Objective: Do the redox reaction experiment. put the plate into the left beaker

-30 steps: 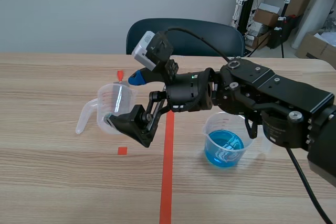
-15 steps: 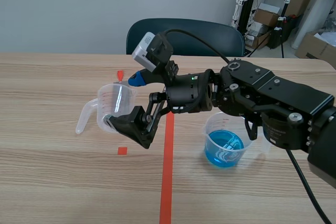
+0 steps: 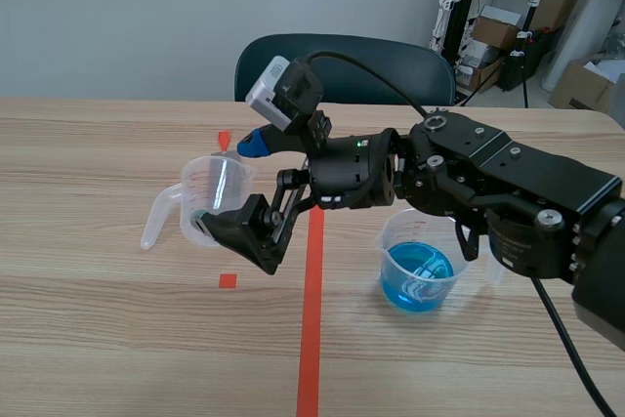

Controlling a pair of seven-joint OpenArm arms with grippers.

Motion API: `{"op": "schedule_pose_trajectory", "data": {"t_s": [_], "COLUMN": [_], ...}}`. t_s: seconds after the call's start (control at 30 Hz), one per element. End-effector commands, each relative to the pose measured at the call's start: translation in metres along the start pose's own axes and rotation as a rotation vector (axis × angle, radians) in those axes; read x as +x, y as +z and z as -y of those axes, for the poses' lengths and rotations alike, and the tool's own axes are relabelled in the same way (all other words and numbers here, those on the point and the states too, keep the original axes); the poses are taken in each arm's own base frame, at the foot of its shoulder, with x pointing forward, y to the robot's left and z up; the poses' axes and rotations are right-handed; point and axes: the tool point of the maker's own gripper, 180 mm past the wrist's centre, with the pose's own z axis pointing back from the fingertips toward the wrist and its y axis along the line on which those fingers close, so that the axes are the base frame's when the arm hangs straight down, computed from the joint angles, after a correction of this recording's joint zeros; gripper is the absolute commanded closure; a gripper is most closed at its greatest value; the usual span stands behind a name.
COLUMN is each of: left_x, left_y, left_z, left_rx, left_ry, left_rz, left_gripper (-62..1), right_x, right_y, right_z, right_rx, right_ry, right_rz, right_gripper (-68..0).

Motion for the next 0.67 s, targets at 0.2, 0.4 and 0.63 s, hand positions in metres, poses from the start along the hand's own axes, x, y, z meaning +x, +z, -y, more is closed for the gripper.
{"op": "schedule_pose_trajectory", "data": {"t_s": [0.2,0.4,0.63], "left_x": [0.0060,0.0060,0.0060], "left_y": [-0.0019,-0.0019,-0.0019], "left_z": [-0.0029,-0.0029,-0.0029], "left_rx": [0.007,0.007,0.007], "left_ry": [-0.008,-0.008,-0.008], "left_rz": [0.029,0.029,0.029], "left_gripper": [-62.3,-62.3,-62.3], "right_x": [0.0253,0.0254,0.0337], "right_y": [-0.0036,-0.0036,-0.0029], "right_z": [0.0008,0.0008,0.0006], "right_rx": [0.017,0.017,0.017], "right_ry": [0.025,0.025,0.025], "right_rz": [0.067,0.068,0.114], "right_gripper": [-67.9,-67.9,-67.9]}}
